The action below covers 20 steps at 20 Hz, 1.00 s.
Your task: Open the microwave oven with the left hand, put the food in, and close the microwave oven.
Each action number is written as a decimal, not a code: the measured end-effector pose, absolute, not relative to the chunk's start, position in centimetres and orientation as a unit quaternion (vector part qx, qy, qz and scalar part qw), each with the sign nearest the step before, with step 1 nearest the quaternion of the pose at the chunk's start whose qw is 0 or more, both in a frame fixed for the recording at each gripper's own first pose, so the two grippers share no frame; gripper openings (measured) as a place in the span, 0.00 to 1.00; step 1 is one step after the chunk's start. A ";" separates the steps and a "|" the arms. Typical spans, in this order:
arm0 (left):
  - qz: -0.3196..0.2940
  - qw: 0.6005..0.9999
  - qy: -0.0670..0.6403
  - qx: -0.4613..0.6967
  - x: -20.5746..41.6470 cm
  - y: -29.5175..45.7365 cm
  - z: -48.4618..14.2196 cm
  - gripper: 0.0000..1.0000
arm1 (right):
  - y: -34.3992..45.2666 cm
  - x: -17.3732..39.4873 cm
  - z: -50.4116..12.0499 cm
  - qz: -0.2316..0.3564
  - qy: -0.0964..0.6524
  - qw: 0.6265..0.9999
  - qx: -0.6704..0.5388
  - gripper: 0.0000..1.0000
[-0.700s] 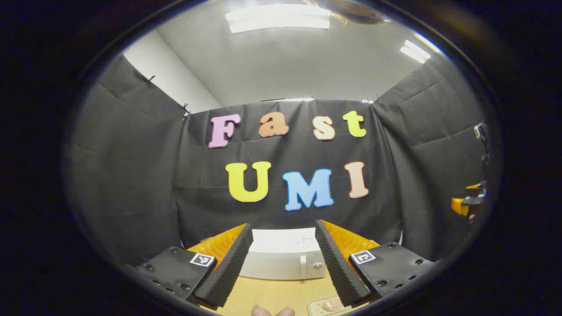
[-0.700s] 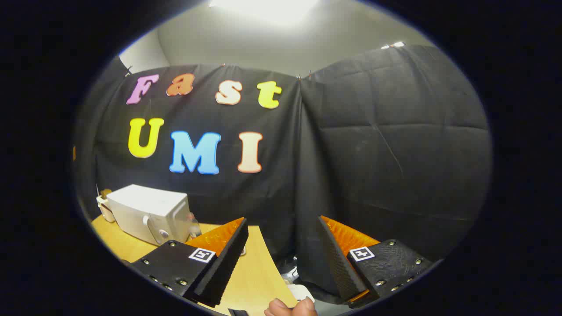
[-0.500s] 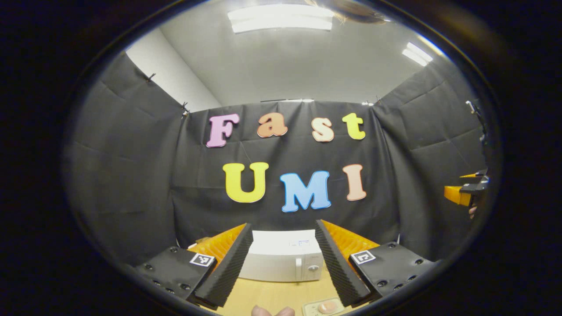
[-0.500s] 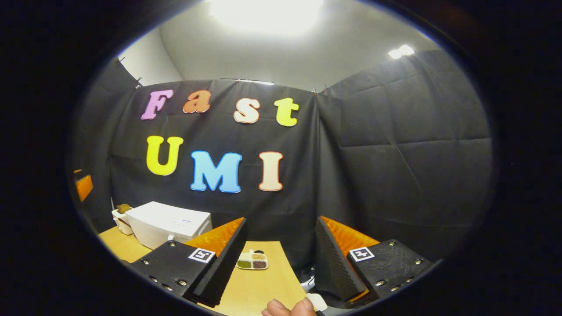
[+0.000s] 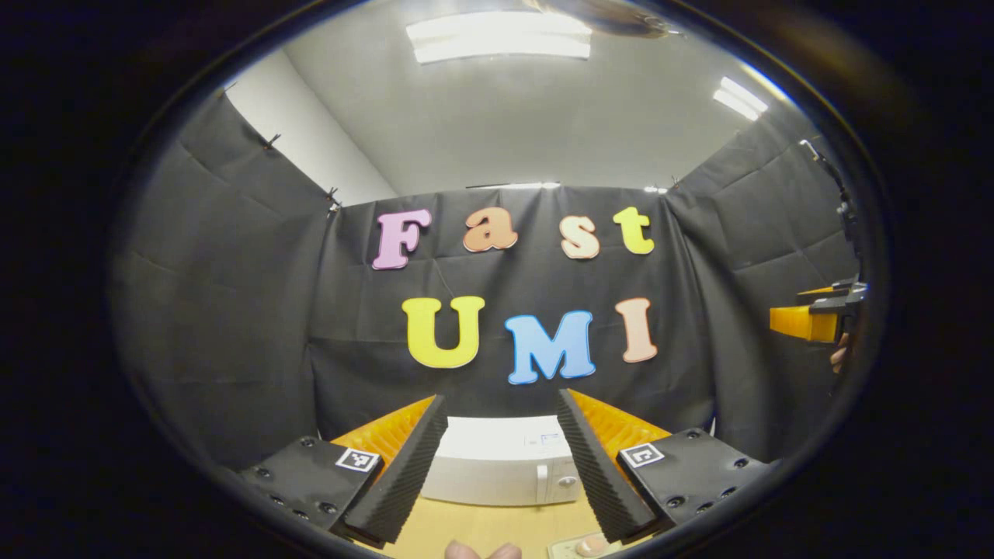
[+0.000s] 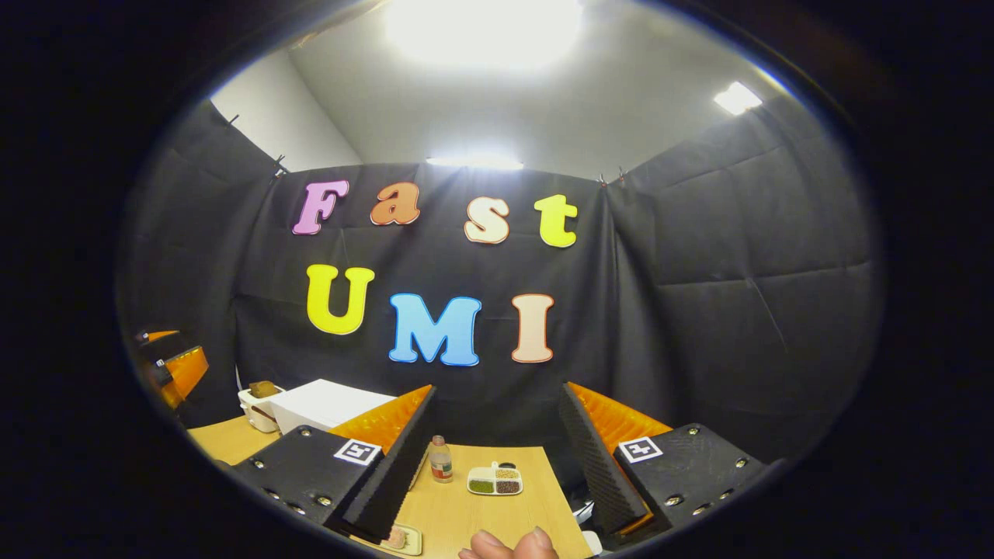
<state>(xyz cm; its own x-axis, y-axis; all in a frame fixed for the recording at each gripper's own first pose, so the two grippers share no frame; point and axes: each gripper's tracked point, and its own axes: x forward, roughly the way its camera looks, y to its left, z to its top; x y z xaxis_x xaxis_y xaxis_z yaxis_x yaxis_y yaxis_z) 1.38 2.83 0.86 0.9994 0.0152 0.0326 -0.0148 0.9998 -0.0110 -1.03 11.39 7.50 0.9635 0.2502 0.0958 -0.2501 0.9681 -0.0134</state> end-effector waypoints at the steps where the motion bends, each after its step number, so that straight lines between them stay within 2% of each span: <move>1: 0.008 1.000 -0.015 -0.005 1.5 3.0 0.7 0.99 | 11.8 -1.0 7.5 0.129 -0.048 0.990 -0.005 0.95; 8: -0.027 0.999 0.027 -0.012 4.0 0.2 -4.9 0.99 | 13.6 -1.6 6.9 0.159 -0.036 0.986 -0.028 0.95; 9: -0.035 0.999 0.035 -0.011 4.7 -0.6 -6.2 0.96 | 13.7 -1.3 7.0 0.165 -0.037 0.985 -0.033 0.95; 14: -0.042 0.992 0.116 -0.007 9.3 -3.6 -16.2 0.99 | 14.8 1.0 8.5 0.204 -0.057 0.977 -0.029 0.95; 16: -0.050 0.988 0.149 0.009 11.9 -4.5 -21.0 0.99 | 14.6 2.8 7.8 0.197 -0.040 0.979 -0.039 0.95; 17: -0.060 0.984 0.165 0.011 13.4 -5.4 -23.5 0.95 | 14.9 3.3 7.3 0.195 -0.027 0.980 -0.037 0.95; 18: -0.071 0.981 0.179 0.009 14.9 -6.0 -25.8 0.99 | 15.1 3.7 6.9 0.188 -0.020 0.981 -0.034 0.96; 20: -0.089 0.975 0.205 -0.001 18.2 -6.9 -30.6 0.94 | 14.9 5.3 6.6 0.147 -0.008 0.988 -0.046 0.95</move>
<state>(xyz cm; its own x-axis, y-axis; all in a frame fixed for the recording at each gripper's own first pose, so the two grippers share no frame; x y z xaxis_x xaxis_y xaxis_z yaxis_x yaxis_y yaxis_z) 18.23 -6.90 -30.57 0.9004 -0.1739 -0.3988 0.1729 0.9842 -0.0387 5.32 14.91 6.63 0.9566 0.2915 0.0015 -0.2901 0.9524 -0.0937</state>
